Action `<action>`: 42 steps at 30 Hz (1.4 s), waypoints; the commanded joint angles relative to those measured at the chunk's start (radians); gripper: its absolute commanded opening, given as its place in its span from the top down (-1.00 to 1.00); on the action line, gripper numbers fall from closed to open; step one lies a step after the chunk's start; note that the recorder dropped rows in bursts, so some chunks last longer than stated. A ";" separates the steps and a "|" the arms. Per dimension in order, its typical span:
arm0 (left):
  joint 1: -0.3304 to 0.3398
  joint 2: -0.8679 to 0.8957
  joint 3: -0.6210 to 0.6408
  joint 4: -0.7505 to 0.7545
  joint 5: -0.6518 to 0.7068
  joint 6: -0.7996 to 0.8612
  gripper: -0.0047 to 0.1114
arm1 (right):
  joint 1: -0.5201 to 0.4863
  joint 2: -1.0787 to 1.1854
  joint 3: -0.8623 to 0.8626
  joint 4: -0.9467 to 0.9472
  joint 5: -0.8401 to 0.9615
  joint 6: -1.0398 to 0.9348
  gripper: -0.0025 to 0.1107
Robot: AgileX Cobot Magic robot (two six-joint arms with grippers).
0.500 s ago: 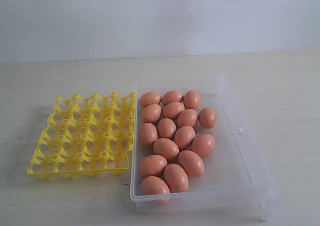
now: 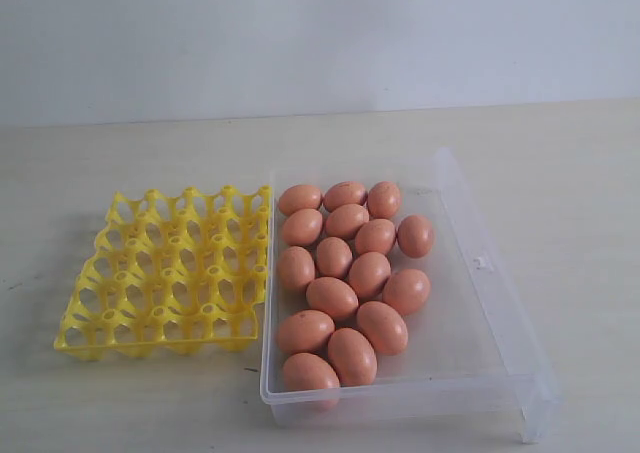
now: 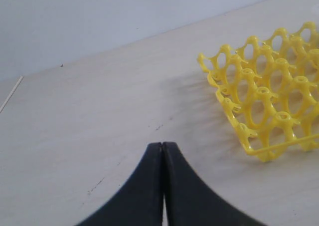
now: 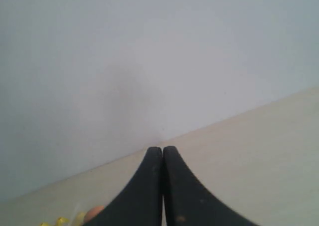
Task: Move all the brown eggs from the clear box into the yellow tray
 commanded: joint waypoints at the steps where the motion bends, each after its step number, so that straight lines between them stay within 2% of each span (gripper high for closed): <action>1: -0.004 -0.006 -0.004 0.000 -0.008 -0.006 0.92 | -0.006 0.141 -0.084 -0.026 0.018 0.016 0.96; 5: -0.004 -0.006 -0.004 0.000 -0.008 -0.006 0.92 | -0.003 0.261 -0.152 -0.049 0.034 0.016 0.96; 8: -0.004 -0.006 -0.004 0.000 -0.008 -0.006 0.92 | 0.064 0.351 -0.206 -0.059 0.043 0.016 0.96; 13: -0.004 -0.006 -0.004 0.000 -0.008 -0.006 0.92 | 0.285 0.570 -0.329 -0.104 0.108 -0.059 0.96; 14: -0.004 -0.006 -0.004 0.000 -0.008 -0.006 0.92 | 0.382 0.676 -0.377 -0.104 0.108 -0.083 0.96; 16: -0.004 -0.006 -0.004 0.000 -0.008 -0.006 0.92 | 0.496 0.830 -0.458 -0.110 0.108 -0.123 0.96; 19: -0.004 -0.006 -0.004 0.000 -0.008 -0.006 0.92 | 0.584 1.041 -0.607 -0.110 0.169 -0.127 0.96; 21: -0.004 -0.006 -0.004 0.000 -0.008 -0.006 0.92 | 0.633 1.215 -0.762 -0.108 0.284 -0.159 0.96; 26: -0.004 -0.006 -0.004 0.000 -0.008 -0.006 0.92 | 0.639 1.415 -0.954 -0.098 0.387 -0.157 0.85; 29: -0.004 -0.006 -0.004 0.000 -0.008 -0.006 0.92 | 0.620 1.487 -1.037 -0.117 0.445 -0.069 0.61; 33: -0.004 -0.006 -0.004 0.000 -0.008 -0.006 0.92 | 0.582 1.537 -1.067 -0.218 0.529 0.116 0.30; 36: -0.004 -0.006 -0.004 0.000 -0.008 -0.006 0.92 | 0.550 1.567 -1.078 -0.259 0.588 0.238 0.13; 42: -0.004 -0.006 -0.004 0.000 -0.008 -0.006 0.92 | 0.498 1.631 -1.085 -0.253 0.620 0.282 0.09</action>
